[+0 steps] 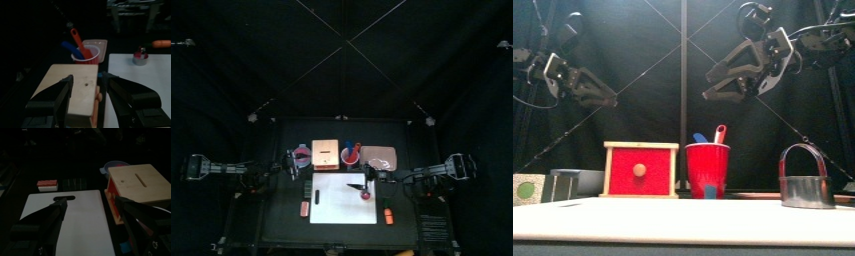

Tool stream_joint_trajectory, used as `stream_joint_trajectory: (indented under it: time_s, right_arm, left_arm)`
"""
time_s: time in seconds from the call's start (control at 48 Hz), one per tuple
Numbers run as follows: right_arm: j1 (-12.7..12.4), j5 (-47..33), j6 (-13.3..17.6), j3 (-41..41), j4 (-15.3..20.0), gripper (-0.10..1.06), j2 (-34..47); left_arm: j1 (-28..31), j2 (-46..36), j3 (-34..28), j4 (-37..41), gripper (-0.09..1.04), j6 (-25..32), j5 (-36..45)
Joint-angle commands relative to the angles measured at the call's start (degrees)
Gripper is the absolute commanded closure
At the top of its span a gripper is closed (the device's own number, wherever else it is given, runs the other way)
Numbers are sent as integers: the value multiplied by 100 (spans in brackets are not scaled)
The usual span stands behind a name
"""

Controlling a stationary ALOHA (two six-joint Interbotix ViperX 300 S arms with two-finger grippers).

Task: Get the cutter from the drawer then cut the dough then place the extra dough in the bowl
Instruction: Place the extra dough in the bowl

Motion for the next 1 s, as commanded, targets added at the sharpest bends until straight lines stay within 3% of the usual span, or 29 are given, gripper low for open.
stream_joint_trajectory:
  time_s: [0.021,0.396,1.0]
  right_arm:
    - [-35,-70,9,-9,18,-7,-202]
    - [-70,-105,-44,9,0,-7,-413]
    - [-211,-97,9,53,62,-7,-343]
  left_arm:
    - [-246,18,-105,62,9,-18,-167]
    - [-879,18,-220,-264,9,-26,-237]
    - [-879,9,-88,-422,9,0,-237]
